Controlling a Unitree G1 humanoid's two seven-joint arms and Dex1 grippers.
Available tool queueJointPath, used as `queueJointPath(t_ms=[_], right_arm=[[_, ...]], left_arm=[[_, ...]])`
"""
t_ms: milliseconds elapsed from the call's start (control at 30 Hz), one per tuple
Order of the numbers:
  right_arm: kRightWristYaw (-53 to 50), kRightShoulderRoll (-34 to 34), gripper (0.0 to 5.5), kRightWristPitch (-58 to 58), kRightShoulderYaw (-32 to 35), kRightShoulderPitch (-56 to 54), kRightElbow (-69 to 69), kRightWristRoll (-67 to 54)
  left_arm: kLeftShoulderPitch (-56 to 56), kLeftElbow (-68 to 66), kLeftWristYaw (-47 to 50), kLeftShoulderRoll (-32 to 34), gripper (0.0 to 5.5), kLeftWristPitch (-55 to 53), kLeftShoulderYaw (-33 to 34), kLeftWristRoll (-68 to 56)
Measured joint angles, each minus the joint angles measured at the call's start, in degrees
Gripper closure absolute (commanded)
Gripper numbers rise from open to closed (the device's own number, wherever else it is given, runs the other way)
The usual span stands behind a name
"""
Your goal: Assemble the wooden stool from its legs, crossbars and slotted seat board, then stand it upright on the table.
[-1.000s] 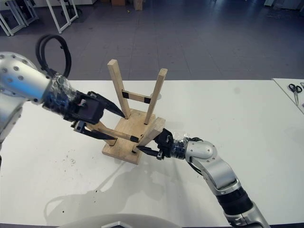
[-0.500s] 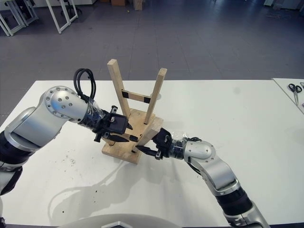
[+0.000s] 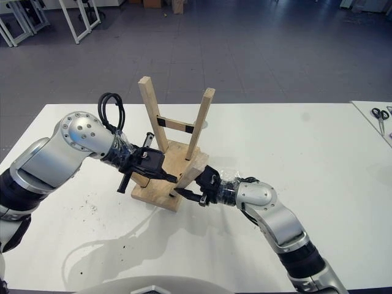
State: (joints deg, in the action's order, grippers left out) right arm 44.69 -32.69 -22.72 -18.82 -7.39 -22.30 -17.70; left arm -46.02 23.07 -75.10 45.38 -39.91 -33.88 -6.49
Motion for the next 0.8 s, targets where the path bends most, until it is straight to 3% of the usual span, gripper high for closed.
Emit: queueJointPath(t_ms=[367, 433, 800], right_arm=[[0.2, -0.2, 3.48, 0.0, -0.1, -0.1, 0.0, 0.0], [0.2, -0.2, 3.48, -0.1, -0.1, -0.2, 0.0, 0.0], [-0.2, -0.2, 3.48, -0.2, -0.5, -0.3, -0.1, 0.1]], left_arm=[[0.2, -2.1, 0.1, -2.0, 3.3, 1.4, 2.3, -1.5], [0.3, -3.5, 0.2, -1.9, 3.22, 3.3, 1.4, 0.3], [0.7, -8.8, -1.2, -3.3, 4.92, 6.1, -0.5, 2.8]])
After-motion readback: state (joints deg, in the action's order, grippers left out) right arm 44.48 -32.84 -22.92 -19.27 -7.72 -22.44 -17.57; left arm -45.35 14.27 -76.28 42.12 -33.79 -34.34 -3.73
